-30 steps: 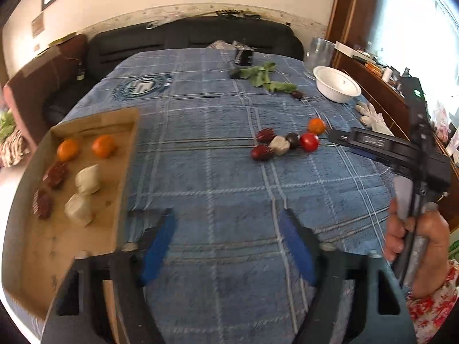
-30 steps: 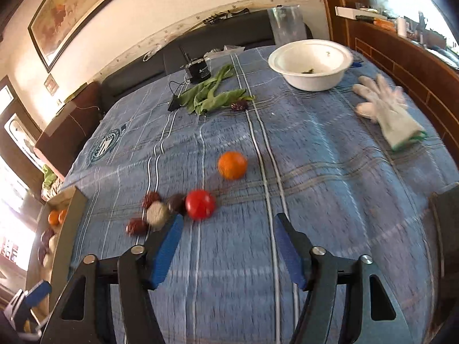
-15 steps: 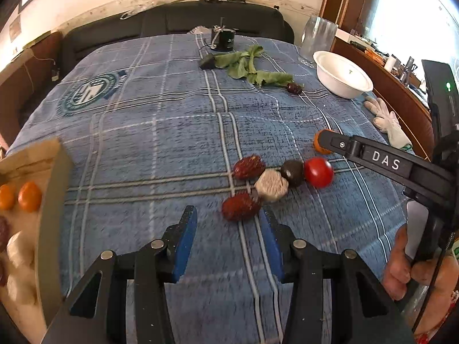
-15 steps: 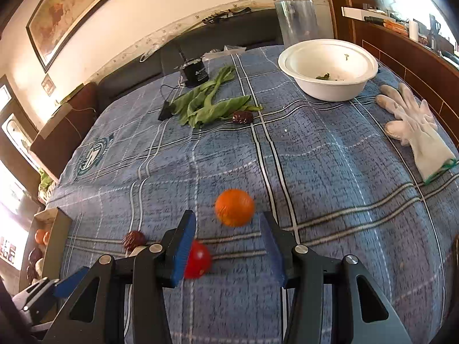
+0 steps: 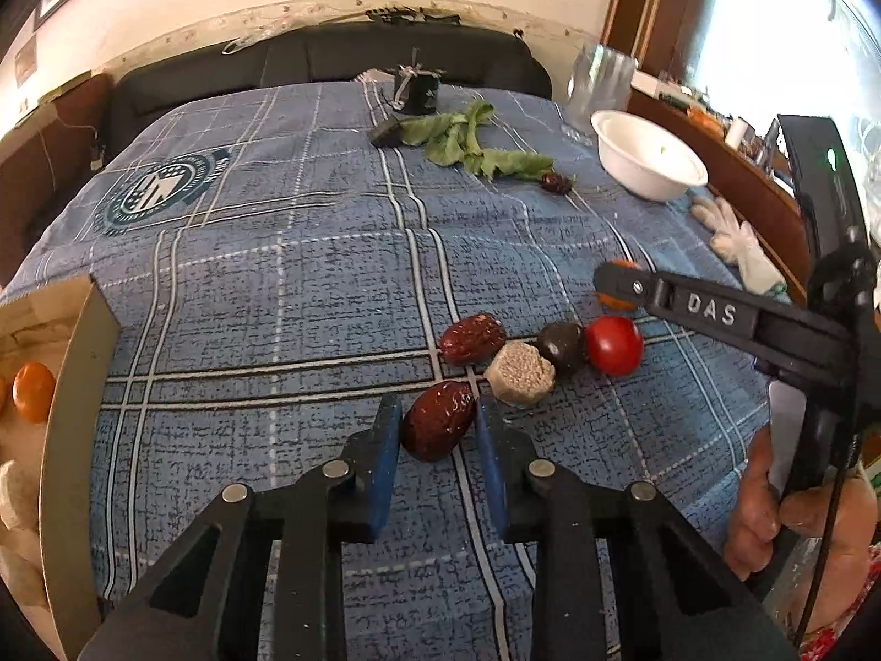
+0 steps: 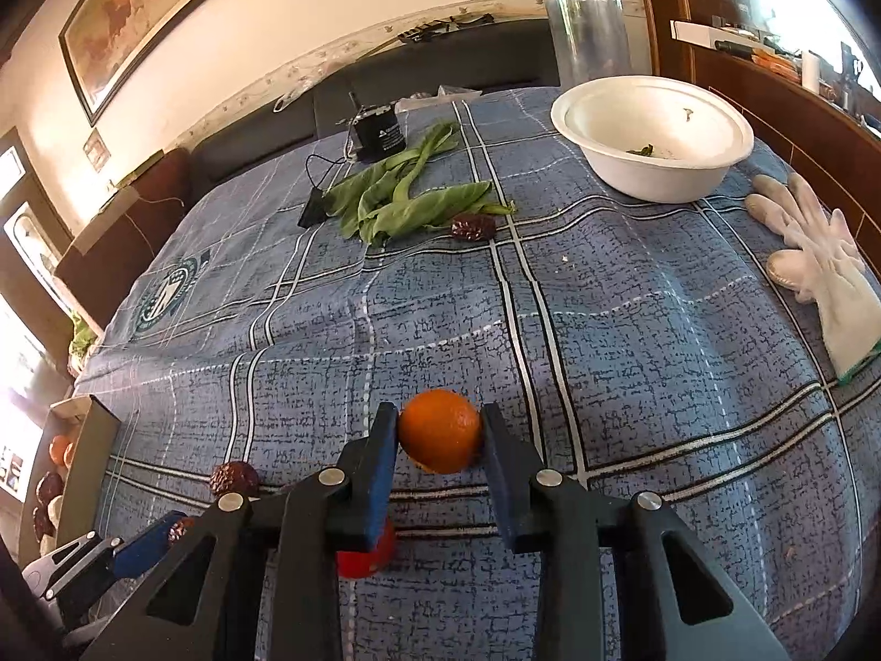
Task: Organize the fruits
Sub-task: 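Grasp a red date with the left tool while the right tool grasps the tangerine, then carry the date and tangerine into the tray and open both tools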
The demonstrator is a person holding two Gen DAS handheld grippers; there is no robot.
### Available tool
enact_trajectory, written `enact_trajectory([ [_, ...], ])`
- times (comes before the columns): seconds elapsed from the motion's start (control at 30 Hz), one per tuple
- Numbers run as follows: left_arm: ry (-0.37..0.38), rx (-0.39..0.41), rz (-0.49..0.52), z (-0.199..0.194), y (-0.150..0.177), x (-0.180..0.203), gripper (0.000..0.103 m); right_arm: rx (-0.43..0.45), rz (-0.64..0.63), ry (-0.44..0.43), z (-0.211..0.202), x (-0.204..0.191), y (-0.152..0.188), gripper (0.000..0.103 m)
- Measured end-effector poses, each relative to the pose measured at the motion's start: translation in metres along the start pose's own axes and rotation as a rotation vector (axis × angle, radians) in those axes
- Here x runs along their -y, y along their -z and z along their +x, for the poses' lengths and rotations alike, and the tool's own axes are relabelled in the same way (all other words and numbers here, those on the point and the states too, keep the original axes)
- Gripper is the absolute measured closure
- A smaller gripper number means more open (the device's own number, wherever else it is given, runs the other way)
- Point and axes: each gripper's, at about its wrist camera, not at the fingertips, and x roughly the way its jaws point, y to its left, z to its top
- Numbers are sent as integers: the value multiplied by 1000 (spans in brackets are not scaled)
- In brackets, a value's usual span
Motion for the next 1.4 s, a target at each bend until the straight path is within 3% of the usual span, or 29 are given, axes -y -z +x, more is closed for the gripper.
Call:
enact_trajectory([
  [0.27, 34, -4, -69, 4, -2, -13, 77, 18, 17, -25, -9, 5, 4, 71],
  [0.53, 68, 7, -102, 2, -2, -19, 77, 40, 53, 11, -22, 2, 10, 71],
  [0.67, 67, 44, -100, -12, 1, -18, 77, 83, 98, -81, -60, -10, 16, 71],
  [0.8, 127, 91, -161, -50, 8, -24, 77, 101, 78, -143, -93, -34, 32, 71],
  [0.9, 242, 104, -262, -89, 20, -43, 77, 102, 25, -169, -111, -59, 42, 71],
  [1.0, 148, 148, -283, -130, 31, -68, 77, 87, -30, -214, -120, -86, 51, 71],
  [1.1, -17, 183, -327, -164, 45, -107, 77, 71, -113, -266, -125, -125, 65, 70],
  [1.23, -193, 157, -430, -187, 69, -163, 77, 31, -231, -343, -122, -180, 84, 70],
  [1.4, -244, 104, -517, -187, 91, -203, 77, -44, -364, -405, -105, -246, 110, 70],
])
